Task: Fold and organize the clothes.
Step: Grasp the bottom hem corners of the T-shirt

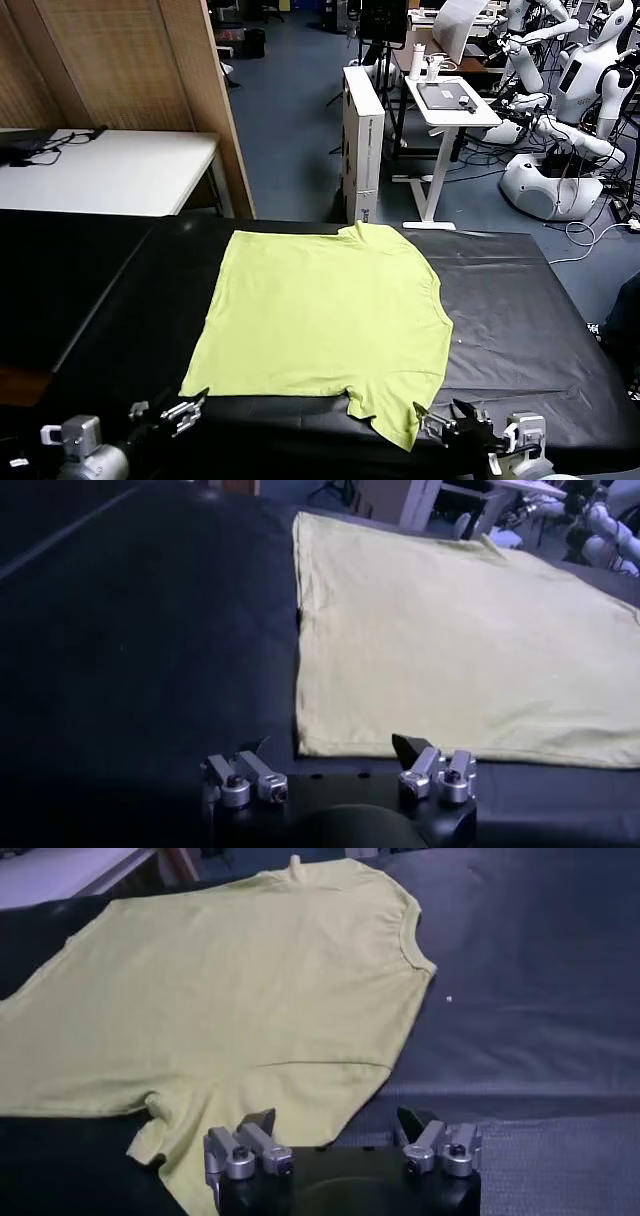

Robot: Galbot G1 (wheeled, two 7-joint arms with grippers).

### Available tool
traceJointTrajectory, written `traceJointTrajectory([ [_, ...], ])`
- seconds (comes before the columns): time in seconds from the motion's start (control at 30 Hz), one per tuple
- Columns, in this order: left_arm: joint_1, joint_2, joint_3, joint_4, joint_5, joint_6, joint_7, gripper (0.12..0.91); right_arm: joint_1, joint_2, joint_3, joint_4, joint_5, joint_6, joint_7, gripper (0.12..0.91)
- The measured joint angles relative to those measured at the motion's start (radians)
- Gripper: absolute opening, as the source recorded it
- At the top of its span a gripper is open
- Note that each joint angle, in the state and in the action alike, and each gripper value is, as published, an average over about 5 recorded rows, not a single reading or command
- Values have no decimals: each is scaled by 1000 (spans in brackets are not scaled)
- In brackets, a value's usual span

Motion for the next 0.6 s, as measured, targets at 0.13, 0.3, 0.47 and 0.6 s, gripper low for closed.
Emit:
traceJointTrajectory([
  [0.13, -2, -6, 4, 4, 3, -2, 0, 907, 0, 3, -7, -3, -3, 1, 0, 896],
  [0.3, -6, -9, 9, 9, 8, -3, 0, 892, -1, 4, -9, -4, -3, 2, 0, 765],
  [0.47, -7, -10, 10, 11, 8, -5, 0, 691, -1, 1, -4, -1, 0, 1, -3, 641],
  [0.6, -5, -13, 9, 13, 11, -8, 0, 473, -3, 0, 4, 2, 4, 0, -5, 505],
])
